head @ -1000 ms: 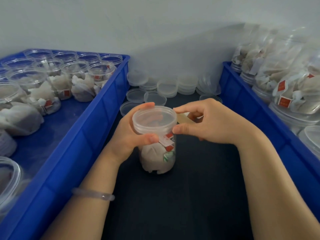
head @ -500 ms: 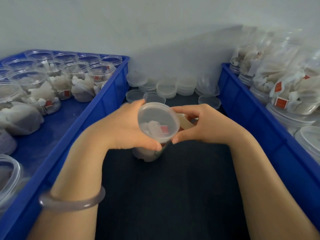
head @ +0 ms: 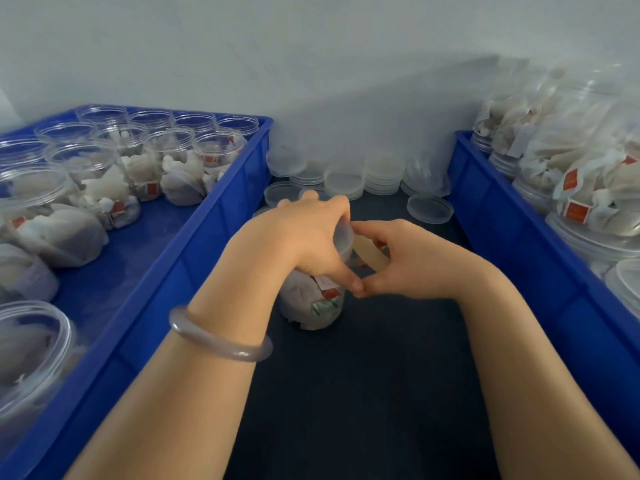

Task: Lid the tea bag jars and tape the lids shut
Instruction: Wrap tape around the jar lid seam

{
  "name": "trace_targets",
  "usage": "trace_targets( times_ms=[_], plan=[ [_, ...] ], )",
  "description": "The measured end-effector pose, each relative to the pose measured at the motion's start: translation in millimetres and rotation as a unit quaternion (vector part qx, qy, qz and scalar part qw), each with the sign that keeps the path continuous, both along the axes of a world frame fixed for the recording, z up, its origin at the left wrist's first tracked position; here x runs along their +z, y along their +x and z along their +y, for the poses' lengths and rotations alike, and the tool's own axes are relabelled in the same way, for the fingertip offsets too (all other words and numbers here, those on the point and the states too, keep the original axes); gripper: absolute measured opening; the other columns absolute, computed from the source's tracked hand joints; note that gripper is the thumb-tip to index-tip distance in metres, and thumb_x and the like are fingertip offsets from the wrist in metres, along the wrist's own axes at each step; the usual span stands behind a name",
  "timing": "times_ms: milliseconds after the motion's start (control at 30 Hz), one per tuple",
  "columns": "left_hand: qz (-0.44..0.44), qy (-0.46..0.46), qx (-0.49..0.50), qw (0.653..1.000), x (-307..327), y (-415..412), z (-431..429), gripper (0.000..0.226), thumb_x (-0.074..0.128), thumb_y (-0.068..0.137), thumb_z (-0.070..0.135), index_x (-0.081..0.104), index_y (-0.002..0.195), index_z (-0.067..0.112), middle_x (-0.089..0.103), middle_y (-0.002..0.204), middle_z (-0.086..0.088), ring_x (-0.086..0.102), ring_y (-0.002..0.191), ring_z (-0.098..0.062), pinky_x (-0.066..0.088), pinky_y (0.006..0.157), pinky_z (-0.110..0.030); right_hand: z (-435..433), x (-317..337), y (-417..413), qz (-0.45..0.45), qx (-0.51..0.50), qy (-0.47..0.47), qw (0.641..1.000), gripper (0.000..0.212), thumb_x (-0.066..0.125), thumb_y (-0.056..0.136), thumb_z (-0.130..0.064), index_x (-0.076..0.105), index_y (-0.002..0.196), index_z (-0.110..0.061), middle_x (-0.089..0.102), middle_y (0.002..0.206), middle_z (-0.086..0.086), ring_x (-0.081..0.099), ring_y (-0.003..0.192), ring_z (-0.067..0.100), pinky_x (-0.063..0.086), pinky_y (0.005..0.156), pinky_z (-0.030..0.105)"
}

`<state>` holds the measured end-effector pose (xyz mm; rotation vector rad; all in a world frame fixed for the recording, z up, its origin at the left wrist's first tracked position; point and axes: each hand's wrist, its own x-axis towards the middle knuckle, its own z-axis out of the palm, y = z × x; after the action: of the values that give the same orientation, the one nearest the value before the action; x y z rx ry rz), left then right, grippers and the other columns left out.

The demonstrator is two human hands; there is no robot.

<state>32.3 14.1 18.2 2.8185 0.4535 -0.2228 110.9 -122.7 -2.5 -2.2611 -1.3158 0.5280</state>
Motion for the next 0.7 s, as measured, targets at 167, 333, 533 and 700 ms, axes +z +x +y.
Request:
trace_targets(
  times_ms=[167, 333, 533, 700],
  plan=[
    [-0.007, 0.011, 0.008, 1.000, -2, 7, -3, 0.053, 0.074, 0.070, 0.032, 0.034, 0.105, 0.032, 0.036, 0.102, 0.004, 0.035, 0.101, -0.025, 0.035, 0.067, -0.037, 7, -5, -5, -0.022, -0.072, 0.012, 0.997, 0.067, 0.081, 0.068, -0.032, 0.042, 0.122, -0.030, 0.047, 0.089, -0.013, 0.051, 0.078, 0.006, 0.042, 0.059, 0.022],
    [-0.085, 0.026, 0.031, 0.996, -11, 14, -15, 0.041, 0.065, 0.064, 0.025, 0.040, 0.097, 0.030, 0.043, 0.095, 0.007, 0.038, 0.114, -0.031, 0.026, 0.080, -0.045, 12, -14, -5, -0.079, -0.135, 0.064, 0.986, 0.050, 0.076, 0.077, -0.021, 0.036, 0.106, -0.017, 0.047, 0.087, -0.005, 0.052, 0.076, 0.014, 0.043, 0.059, 0.029],
    [-0.108, -0.049, -0.005, 0.993, -12, 14, -3, 0.040, 0.066, 0.060, 0.016, 0.051, 0.093, 0.034, 0.055, 0.092, 0.010, 0.037, 0.096, -0.019, 0.022, 0.081, -0.040, 17, -16, -9, -0.087, -0.130, 0.070, 0.985, 0.045, 0.075, 0.076, -0.025, 0.037, 0.099, -0.020, 0.051, 0.077, -0.005, 0.055, 0.064, 0.013, 0.040, 0.048, 0.026],
    [-0.110, -0.030, -0.040, 0.993, -13, 12, 2, 0.034, 0.070, 0.063, 0.018, 0.051, 0.089, 0.027, 0.052, 0.083, 0.010, 0.042, 0.084, -0.016, 0.025, 0.077, -0.037, 10, -10, -6, 0.005, -0.118, 0.031, 0.993, 0.053, 0.078, 0.071, -0.029, 0.037, 0.104, -0.025, 0.052, 0.084, -0.006, 0.058, 0.060, 0.010, 0.046, 0.048, 0.025]
  ],
)
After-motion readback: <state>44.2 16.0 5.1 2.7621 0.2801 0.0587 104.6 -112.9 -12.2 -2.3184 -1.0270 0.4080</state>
